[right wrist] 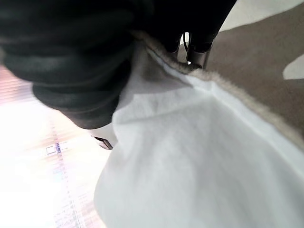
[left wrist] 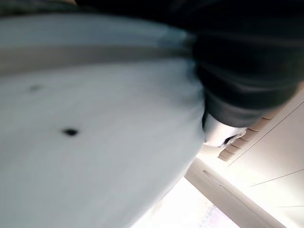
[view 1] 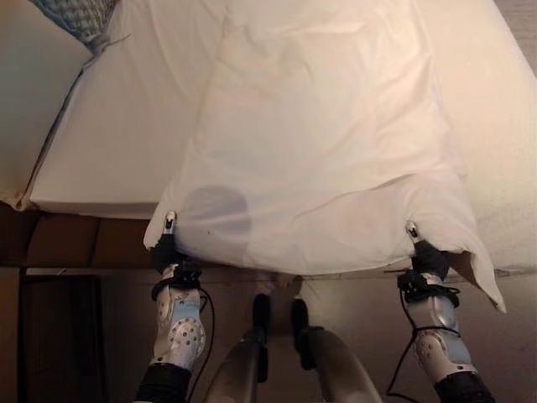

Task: Make the bed

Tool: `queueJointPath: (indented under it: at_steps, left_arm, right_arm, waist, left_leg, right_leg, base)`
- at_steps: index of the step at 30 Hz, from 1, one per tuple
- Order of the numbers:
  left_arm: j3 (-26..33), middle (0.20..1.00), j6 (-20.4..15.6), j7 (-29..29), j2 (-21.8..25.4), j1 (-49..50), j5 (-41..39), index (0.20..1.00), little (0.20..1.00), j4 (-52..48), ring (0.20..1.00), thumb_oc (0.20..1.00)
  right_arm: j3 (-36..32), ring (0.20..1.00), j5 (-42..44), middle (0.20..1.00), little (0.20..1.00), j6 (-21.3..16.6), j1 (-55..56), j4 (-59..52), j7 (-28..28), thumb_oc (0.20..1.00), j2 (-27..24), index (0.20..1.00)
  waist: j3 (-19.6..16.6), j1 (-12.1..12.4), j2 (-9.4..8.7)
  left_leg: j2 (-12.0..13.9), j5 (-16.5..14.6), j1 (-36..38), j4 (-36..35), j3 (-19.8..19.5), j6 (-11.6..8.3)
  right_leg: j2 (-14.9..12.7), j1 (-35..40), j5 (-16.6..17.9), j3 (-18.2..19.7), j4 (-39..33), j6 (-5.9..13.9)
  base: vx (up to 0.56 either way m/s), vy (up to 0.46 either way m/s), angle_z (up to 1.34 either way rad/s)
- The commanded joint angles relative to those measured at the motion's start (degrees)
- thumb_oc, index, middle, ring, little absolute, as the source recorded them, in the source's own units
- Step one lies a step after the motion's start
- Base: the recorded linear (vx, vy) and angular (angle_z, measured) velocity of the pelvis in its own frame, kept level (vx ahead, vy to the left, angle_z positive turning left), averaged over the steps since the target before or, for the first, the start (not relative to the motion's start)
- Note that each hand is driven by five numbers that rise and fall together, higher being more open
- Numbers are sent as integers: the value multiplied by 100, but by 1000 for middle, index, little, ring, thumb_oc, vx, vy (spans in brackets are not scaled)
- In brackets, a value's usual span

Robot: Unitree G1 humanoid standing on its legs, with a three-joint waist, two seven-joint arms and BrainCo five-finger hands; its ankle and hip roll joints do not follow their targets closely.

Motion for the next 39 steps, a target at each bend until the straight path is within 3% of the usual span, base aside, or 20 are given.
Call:
queueJointPath:
  at_steps: [1, 4, 7, 10, 11, 12, 15, 16, 18, 19, 20, 21, 23, 24, 25, 26, 28, 29, 30, 39]
  left_arm:
    - [393, 200, -419, -216, 144, 26, 276, 200, 200, -636, 200, 200]
    - [363, 200, -433, -240, 66, 4, 171, 200, 200, -594, 200, 200]
    - [413, 200, -439, -162, 25, -36, 160, 200, 200, -575, 200, 200]
    - [551, 200, -455, -75, 80, -31, 224, 200, 200, -646, 200, 200]
    - [551, 200, -455, -75, 81, -30, 225, 200, 200, -646, 200, 200]
    - [609, 200, -496, -4, 112, -42, 262, 200, 200, -676, 200, 200]
    - [600, 200, -539, 107, 160, -82, 352, 200, 200, -683, 200, 200]
    - [539, 200, -572, 104, 204, -147, 353, 200, 200, -585, 200, 200]
    - [526, 200, -582, 99, 223, -176, 322, 200, 200, -545, 200, 200]
    - [403, 200, -618, 141, 300, -394, 302, 200, 200, -469, 200, 200]
    - [402, 200, -621, 139, 302, -404, 300, 200, 200, -462, 200, 200]
    - [395, 200, -612, 139, 328, -452, 307, 200, 200, -406, 200, 200]
    - [430, 200, -535, 86, 352, -280, 273, 200, 200, -258, 200, 200]
    - [392, 200, -492, 61, 380, -205, 322, 200, 200, -231, 200, 200]
    - [390, 200, -492, 61, 380, -202, 323, 200, 200, -232, 200, 200]
    - [439, 200, -422, 36, 444, -4, 364, 200, 200, -244, 200, 200]
    - [450, 200, -374, 62, 447, 95, 393, 200, 200, -241, 200, 200]
    - [452, 200, -373, 64, 448, 94, 395, 200, 200, -242, 200, 200]
    - [453, 200, -347, 126, 411, 57, 399, 200, 200, -243, 200, 200]
    - [376, 200, -273, 328, 275, -323, 219, 200, 200, 218, 200, 200]
  right_arm:
    - [-99, 200, -110, 200, 200, -313, -39, -253, 150, 200, -153, 200]
    - [-229, 200, -146, 200, 200, -351, -22, -202, 84, 200, -245, 200]
    - [-259, 200, -135, 200, 200, -377, -113, -117, -10, 200, -253, 200]
    - [-313, 200, -36, 200, 200, -434, -234, -54, -51, 200, -202, 200]
    - [-313, 200, -36, 200, 200, -434, -234, -54, -51, 200, -202, 200]
    - [-345, 200, -23, 200, 200, -496, -250, -62, -108, 200, -170, 200]
    - [-454, 200, 82, 200, 200, -611, -337, 68, -271, 200, -84, 200]
    - [-421, 200, 127, 200, 200, -618, -413, 149, -321, 200, -62, 200]
    - [-412, 200, 130, 200, 200, -576, -426, 171, -338, 200, -23, 200]
    - [-474, 200, -16, 200, 200, -537, -519, 238, -458, 200, -50, 200]
    - [-477, 200, -18, 200, 200, -536, -525, 239, -461, 200, -48, 200]
    - [-509, 200, -51, 200, 200, -505, -559, 315, -500, 200, -31, 200]
    - [-526, 200, -33, 200, 200, -402, -532, 472, -447, 200, 42, 200]
    - [-560, 200, -94, 200, 200, -369, -489, 522, -442, 200, 37, 200]
    - [-561, 200, -95, 200, 200, -369, -485, 520, -443, 200, 38, 200]
    - [-571, 200, -109, 200, 200, -309, -436, 564, -384, 200, 74, 200]
    - [-529, 200, -70, 200, 200, -298, -383, 674, -331, 200, 77, 200]
    - [-528, 200, -68, 200, 200, -300, -386, 677, -329, 200, 77, 200]
    - [-461, 200, -66, 200, 200, -261, -350, 765, -325, 200, 52, 200]
    - [-334, 200, 5, 200, 200, -202, -638, 1043, -379, 200, 101, 200]
  waist:
    - [-267, 118, -88]
    - [-256, 105, 58]
    - [-283, 97, 44]
    - [-379, 197, -158]
    - [-383, 195, -159]
    - [-407, 218, -208]
    - [-424, 214, -103]
    - [-433, 230, 11]
    - [-432, 237, 40]
    - [-341, 191, 28]
    - [-343, 184, 26]
    - [-321, 179, -1]
    - [-344, 184, 29]
    - [-364, 162, 47]
    - [-368, 168, 46]
    - [-401, 223, 60]
    - [-376, 195, 32]
    - [-388, 194, 25]
    - [-361, 170, 30]
    - [-325, 252, -78]
  left_leg:
    - [-534, -503, -49, 833, 571, -211]
    - [-469, -124, -240, 1408, 687, -623]
    - [-324, -313, -278, 1662, 634, -515]
    - [246, -524, -313, 1162, -54, -300]
    - [244, -522, -316, 1160, -55, -300]
    - [547, -265, -325, 745, -392, -321]
    - [1321, 514, -236, -401, -492, -443]
    - [1407, 422, -12, -672, -421, -511]
    - [1344, 400, -56, -675, -417, -541]
    - [942, 143, -326, -266, -196, -531]
    - [925, 115, -366, -204, -202, -519]
    - [679, -41, -506, 245, -115, -513]
    - [171, -556, -576, 870, 150, -217]
    - [24, -659, -603, 1006, 196, -147]
    - [23, -669, -613, 1025, 203, -142]
    - [6, -730, -517, 1028, 306, -44]
    - [-39, -686, -316, 786, 352, -23]
    - [-44, -670, -329, 774, 355, -23]
    - [-143, -567, -179, 466, 327, -26]
    - [30, -467, -147, 371, 315, -102]
  right_leg:
    - [-146, 137, 716, 202, -884, 671]
    - [-213, 310, 659, 150, -938, 611]
    - [-250, 321, 598, 232, -808, 575]
    - [-379, 224, 471, 491, -620, 600]
    - [-380, 220, 471, 491, -620, 600]
    - [-395, 157, 421, 581, -523, 611]
    - [-420, -11, 298, 610, -339, 674]
    - [-541, -59, 319, 593, -276, 794]
    - [-617, -99, 414, 628, -340, 867]
    - [-1044, -58, 768, 640, -666, 1134]
    - [-1058, -55, 778, 635, -686, 1145]
    - [-1243, 9, 902, 690, -842, 1219]
    - [-1821, 310, 1394, 880, -1515, 1260]
    - [-1933, 333, 1584, 982, -1631, 1227]
    - [-1936, 338, 1595, 985, -1650, 1231]
    - [-1811, 293, 1378, 633, -1474, 1119]
    - [-1296, 219, 1009, 535, -1090, 979]
    - [-1301, 195, 1011, 540, -1081, 979]
    - [-940, 119, 786, 562, -903, 887]
    - [-968, 57, 800, 455, -740, 989]
  base:
    - [36, -58, -1]
    - [31, -32, 6]
    - [36, -4, 10]
    - [44, 36, -24]
    - [39, 50, -28]
    - [34, 87, -20]
    - [33, 274, -12]
    - [20, 372, 3]
    - [-41, 444, 1]
    - [-77, 482, -13]
    - [-49, 519, -4]
    - [46, 440, 12]
    - [135, 793, 36]
    - [114, 542, 9]
    - [120, 426, -25]
    - [92, 313, -51]
    - [54, 254, -29]
    - [9, 159, -1]
    - [20, 112, -13]
    - [-6, -57, -6]
